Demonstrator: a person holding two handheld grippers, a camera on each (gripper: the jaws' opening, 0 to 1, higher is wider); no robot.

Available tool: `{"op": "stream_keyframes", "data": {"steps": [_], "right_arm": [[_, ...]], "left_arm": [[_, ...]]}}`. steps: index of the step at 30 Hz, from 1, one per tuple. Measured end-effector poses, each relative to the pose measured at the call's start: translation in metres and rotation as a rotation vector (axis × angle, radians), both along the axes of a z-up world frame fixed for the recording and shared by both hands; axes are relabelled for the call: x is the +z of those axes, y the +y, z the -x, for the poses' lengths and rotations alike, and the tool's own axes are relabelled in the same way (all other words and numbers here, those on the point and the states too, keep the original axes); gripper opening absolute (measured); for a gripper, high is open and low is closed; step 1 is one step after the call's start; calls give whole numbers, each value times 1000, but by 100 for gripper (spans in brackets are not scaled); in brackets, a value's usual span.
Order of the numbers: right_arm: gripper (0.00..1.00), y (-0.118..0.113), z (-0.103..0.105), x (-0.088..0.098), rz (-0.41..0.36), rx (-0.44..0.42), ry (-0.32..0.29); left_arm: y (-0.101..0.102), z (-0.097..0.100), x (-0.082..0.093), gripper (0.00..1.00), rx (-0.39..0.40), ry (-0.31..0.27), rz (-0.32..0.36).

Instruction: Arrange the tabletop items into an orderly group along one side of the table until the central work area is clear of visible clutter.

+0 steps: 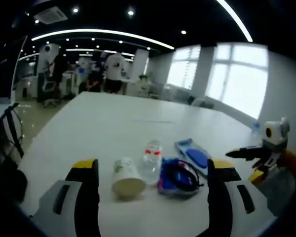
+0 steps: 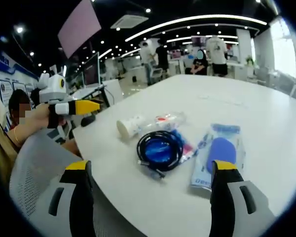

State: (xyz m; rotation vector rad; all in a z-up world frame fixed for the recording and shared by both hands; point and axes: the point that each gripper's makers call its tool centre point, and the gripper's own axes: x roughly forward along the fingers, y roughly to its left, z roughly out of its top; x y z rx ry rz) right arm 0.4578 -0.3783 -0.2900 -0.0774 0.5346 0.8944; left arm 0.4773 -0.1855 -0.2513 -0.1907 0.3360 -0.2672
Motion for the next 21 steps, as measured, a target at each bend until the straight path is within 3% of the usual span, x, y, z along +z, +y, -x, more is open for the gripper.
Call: {"op": "stream_keyframes", "data": {"steps": [21], "right_arm": [[99, -6, -4, -5, 24, -34, 8]], "left_arm": [[2, 1, 1, 89, 7, 0, 11]]}}
